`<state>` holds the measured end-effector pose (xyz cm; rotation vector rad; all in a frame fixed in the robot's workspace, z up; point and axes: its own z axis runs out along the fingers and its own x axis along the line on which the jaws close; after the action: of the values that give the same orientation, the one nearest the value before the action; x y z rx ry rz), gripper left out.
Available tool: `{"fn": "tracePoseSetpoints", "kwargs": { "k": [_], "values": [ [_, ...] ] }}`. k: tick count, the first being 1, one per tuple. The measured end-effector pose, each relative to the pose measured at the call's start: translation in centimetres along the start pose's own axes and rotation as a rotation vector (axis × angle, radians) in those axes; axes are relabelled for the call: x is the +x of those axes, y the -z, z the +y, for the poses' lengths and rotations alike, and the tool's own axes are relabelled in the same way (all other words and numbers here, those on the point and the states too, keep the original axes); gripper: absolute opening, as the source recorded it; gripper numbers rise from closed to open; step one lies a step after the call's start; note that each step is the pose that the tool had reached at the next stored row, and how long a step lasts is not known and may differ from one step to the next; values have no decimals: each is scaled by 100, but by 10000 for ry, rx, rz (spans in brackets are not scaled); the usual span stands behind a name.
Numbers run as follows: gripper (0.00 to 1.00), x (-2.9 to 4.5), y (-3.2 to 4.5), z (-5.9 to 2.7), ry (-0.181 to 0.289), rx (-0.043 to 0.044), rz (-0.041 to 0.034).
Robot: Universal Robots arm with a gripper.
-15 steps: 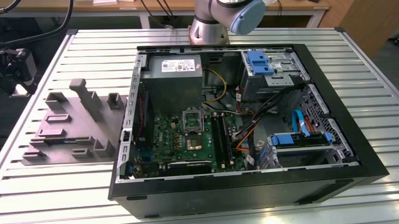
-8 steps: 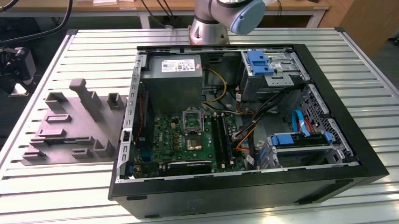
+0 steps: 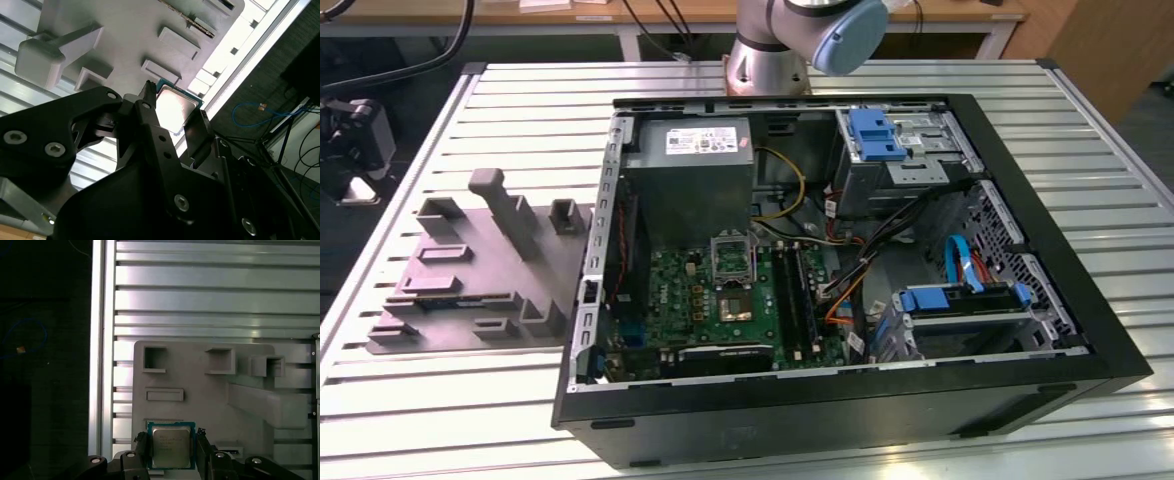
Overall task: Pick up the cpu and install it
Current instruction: 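Pick up the cpu and move it towards the insertion slot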
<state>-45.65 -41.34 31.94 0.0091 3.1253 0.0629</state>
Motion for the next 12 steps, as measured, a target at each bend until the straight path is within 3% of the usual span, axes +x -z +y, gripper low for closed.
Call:
{"fn": "tracePoseSetpoints", "kwargs": {
  "k": [12],
  "values": [
    [47, -1, 55, 2, 0, 1, 1]
  ]
}}
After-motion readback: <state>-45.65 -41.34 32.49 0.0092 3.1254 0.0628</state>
